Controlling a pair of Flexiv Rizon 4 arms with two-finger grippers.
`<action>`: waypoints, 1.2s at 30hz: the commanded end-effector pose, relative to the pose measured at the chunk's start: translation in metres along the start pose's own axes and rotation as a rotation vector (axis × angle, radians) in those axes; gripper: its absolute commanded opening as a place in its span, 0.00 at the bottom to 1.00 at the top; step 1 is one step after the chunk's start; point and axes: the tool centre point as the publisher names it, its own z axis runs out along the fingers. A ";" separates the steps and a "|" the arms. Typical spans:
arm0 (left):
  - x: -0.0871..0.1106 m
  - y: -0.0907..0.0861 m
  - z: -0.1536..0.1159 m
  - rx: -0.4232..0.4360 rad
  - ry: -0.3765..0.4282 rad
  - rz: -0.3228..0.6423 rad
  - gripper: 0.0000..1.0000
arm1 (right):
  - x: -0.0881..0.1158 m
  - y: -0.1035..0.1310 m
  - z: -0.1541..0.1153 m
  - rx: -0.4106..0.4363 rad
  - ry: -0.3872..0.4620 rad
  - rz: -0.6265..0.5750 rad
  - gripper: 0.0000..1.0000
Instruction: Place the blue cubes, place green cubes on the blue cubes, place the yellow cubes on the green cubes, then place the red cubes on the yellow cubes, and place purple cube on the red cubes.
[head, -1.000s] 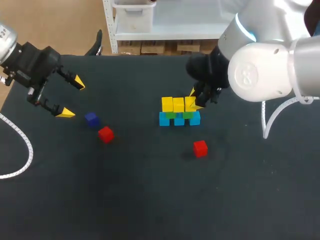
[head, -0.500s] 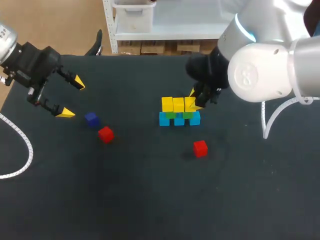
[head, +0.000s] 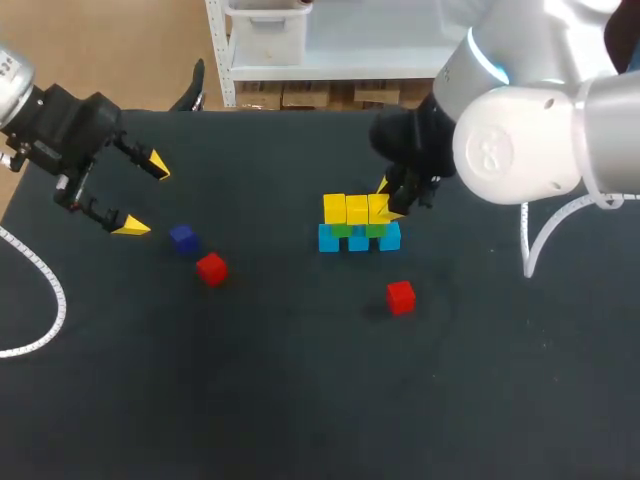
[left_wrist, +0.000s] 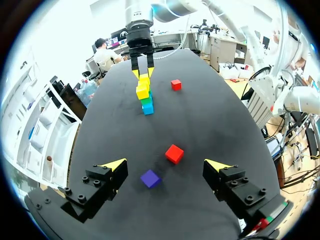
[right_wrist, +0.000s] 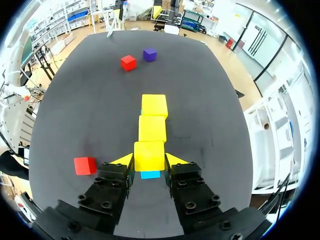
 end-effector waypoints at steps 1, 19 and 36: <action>0.001 0.001 0.000 0.002 -0.002 0.003 1.00 | 0.000 -0.002 0.001 -0.003 0.000 0.000 0.27; 0.001 0.001 0.000 0.002 -0.002 0.003 1.00 | 0.003 -0.003 -0.002 0.006 -0.007 0.004 0.86; 0.001 0.001 0.000 0.002 -0.002 0.003 1.00 | 0.031 -0.011 -0.015 0.031 -0.038 0.016 0.00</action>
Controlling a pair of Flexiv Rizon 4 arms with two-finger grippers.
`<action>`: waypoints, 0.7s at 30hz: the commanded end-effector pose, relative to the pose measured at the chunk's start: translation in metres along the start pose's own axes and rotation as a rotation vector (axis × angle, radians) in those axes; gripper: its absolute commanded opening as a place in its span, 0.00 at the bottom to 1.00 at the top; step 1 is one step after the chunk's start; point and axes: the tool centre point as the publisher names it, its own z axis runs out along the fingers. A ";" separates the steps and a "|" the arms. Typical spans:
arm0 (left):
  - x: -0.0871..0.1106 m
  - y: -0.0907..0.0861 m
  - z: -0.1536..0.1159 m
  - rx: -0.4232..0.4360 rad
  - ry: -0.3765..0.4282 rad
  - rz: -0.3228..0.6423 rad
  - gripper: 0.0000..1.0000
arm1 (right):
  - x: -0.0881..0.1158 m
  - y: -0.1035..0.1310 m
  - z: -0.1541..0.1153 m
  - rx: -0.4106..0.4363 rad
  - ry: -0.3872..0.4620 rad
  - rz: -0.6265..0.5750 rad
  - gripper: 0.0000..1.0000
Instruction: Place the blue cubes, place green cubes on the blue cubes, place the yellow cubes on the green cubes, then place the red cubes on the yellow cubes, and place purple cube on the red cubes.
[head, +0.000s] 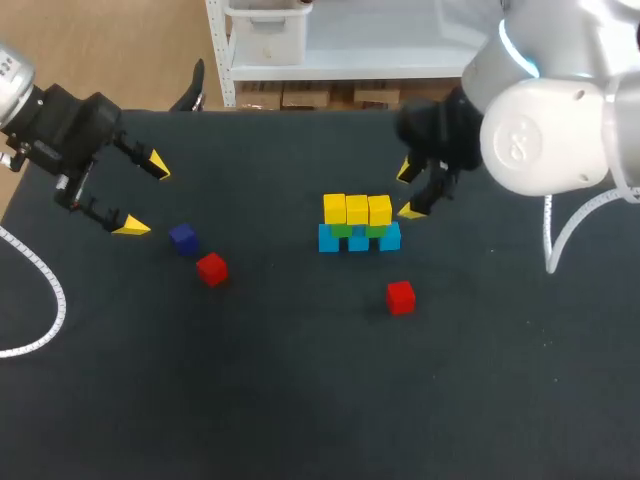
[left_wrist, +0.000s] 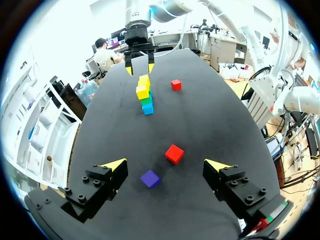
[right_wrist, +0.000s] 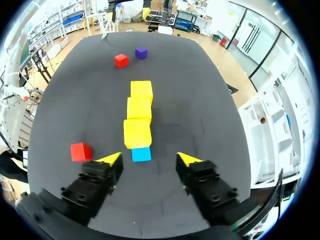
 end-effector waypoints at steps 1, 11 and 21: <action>0.001 0.001 0.000 0.002 -0.002 0.003 1.00 | 0.004 0.001 0.002 0.000 -0.021 -0.018 0.00; 0.001 0.001 0.000 0.002 -0.002 0.003 1.00 | 0.004 0.009 0.012 -0.022 -0.034 -0.049 0.00; 0.001 0.001 0.000 0.002 -0.002 0.003 1.00 | 0.002 0.013 0.015 -0.044 -0.040 -0.047 0.00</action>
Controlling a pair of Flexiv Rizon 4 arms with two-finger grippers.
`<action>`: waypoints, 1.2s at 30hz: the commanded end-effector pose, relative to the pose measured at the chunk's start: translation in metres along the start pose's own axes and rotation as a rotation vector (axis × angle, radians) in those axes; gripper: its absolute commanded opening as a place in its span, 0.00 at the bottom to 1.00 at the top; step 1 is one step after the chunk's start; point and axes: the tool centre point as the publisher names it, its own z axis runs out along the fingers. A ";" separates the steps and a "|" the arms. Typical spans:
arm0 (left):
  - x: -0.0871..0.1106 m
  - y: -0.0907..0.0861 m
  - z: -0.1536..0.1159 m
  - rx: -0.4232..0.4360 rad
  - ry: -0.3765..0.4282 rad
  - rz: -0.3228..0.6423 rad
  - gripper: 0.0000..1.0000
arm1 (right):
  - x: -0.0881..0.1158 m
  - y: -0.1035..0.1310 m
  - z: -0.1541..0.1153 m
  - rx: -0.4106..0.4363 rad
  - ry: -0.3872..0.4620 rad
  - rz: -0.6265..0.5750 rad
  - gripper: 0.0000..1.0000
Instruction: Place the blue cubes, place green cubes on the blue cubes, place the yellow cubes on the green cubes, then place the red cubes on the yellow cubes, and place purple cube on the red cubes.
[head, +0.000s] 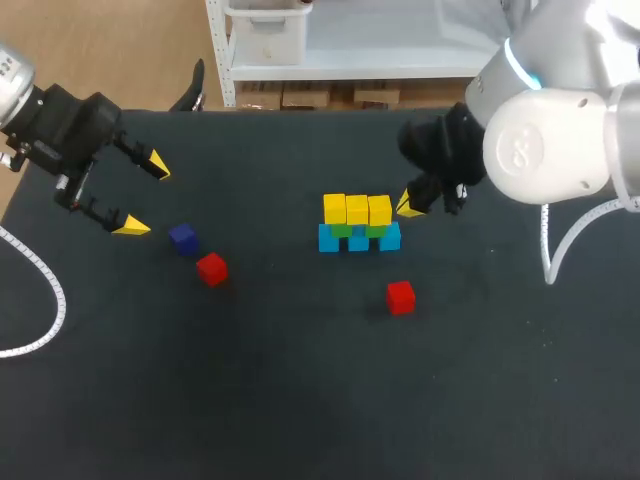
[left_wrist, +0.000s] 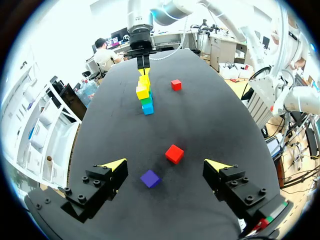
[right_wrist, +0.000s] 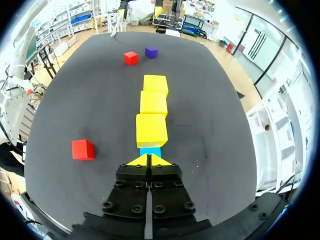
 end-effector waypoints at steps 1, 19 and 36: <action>0.001 0.001 0.000 0.002 -0.002 0.003 1.00 | -0.001 -0.001 0.000 -0.007 -0.005 -0.001 0.00; 0.001 0.001 0.000 0.002 -0.002 0.003 1.00 | -0.005 0.002 0.001 -0.019 -0.014 -0.003 0.00; 0.001 0.001 0.000 0.002 -0.002 0.003 1.00 | -0.008 0.002 0.002 -0.023 -0.016 -0.007 0.00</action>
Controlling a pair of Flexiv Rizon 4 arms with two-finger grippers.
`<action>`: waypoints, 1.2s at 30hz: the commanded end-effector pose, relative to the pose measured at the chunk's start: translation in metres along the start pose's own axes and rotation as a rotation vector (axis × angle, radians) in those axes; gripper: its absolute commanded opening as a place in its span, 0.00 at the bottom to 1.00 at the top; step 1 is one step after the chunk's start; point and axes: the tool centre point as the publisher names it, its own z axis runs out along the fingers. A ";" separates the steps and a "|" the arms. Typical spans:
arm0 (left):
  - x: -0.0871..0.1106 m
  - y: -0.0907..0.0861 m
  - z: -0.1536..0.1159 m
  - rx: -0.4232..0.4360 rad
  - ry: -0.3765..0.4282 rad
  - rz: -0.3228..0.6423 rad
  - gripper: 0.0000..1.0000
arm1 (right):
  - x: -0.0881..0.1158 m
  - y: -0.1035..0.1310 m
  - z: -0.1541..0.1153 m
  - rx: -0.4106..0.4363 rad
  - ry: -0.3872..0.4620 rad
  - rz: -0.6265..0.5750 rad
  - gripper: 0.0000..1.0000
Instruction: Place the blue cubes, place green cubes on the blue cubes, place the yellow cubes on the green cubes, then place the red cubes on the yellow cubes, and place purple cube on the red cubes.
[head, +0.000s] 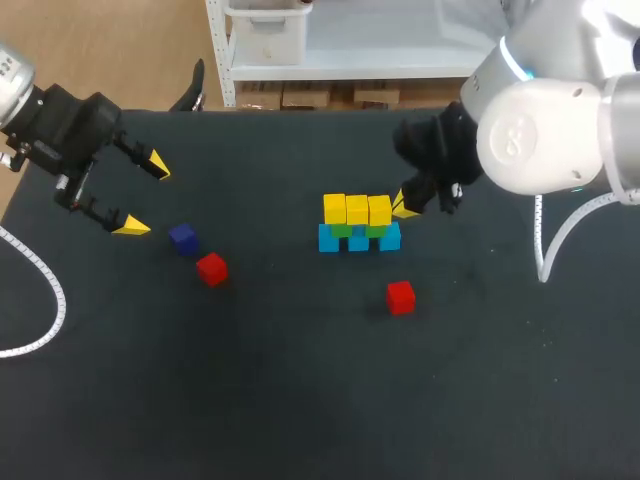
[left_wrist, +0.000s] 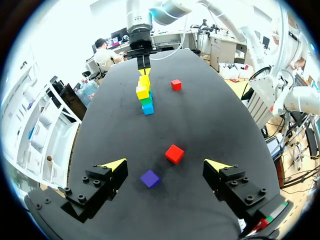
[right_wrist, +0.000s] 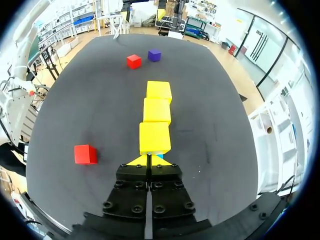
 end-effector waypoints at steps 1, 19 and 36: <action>0.001 0.001 0.000 0.002 -0.002 0.003 1.00 | 0.000 -0.001 0.000 -0.002 -0.002 0.001 0.00; 0.001 0.001 0.000 0.002 -0.002 0.003 1.00 | 0.000 -0.002 0.001 -0.001 0.001 0.001 0.00; 0.001 0.001 0.000 0.002 -0.002 0.003 1.00 | 0.029 -0.007 -0.029 0.058 -0.016 0.058 0.21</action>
